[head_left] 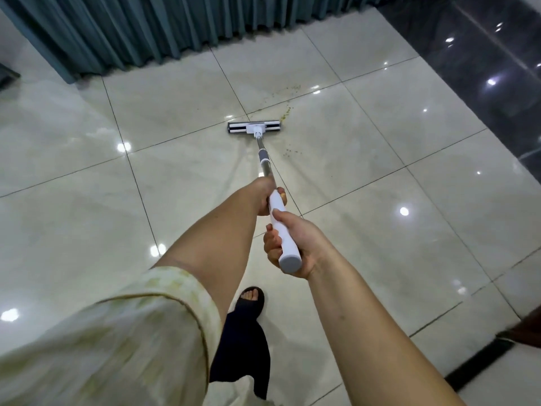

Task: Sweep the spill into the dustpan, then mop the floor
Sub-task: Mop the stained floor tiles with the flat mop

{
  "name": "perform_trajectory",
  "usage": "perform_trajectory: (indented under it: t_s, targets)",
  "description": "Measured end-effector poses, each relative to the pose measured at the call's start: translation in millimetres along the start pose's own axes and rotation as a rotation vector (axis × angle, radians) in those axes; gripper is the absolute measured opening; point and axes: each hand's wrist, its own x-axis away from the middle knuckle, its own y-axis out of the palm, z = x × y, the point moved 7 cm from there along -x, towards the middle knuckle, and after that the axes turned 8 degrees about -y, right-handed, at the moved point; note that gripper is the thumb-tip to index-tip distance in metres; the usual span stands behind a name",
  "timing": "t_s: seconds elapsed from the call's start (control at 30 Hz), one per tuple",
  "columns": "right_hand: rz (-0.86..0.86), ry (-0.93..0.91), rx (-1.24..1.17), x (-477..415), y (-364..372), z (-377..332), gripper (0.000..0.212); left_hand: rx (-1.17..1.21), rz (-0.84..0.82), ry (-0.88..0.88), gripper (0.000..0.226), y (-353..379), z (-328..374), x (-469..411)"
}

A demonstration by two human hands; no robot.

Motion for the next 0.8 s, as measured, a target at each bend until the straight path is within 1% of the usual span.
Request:
perform_trajectory:
  t_s: [0.1,0.17,0.3,0.47,0.6,0.7,0.8]
  targets:
    - [0.015,0.008,0.028,-52.0,16.7,-42.2,0.027,0.013,-0.007,-0.010,0.032,-0.1,60.6,-35.5]
    - [0.035,0.010,0.049,-85.1,25.6,-63.3,0.027,0.021,-0.002,-0.024,0.033,-3.1,92.2,-60.8]
    - [0.068,0.003,0.087,-140.7,39.3,-98.3,0.026,0.031,0.010,-0.030,0.038,-5.5,142.8,-104.8]
    - [0.044,-0.033,0.078,-179.2,53.6,-136.4,0.026,0.029,0.026,0.011,0.040,-3.1,192.3,-131.9]
    - [0.055,-0.052,0.045,-173.1,52.6,-141.1,0.024,0.028,0.012,0.008,0.040,-0.1,193.0,-133.4]
    - [0.057,-0.053,-0.036,-151.4,47.7,-124.7,0.020,0.076,-0.041,-0.012,0.037,2.9,169.4,-121.7]
    - [0.035,-0.022,-0.109,-119.6,36.0,-96.4,0.020,0.066,-0.062,-0.017,0.035,5.0,132.6,-102.3]
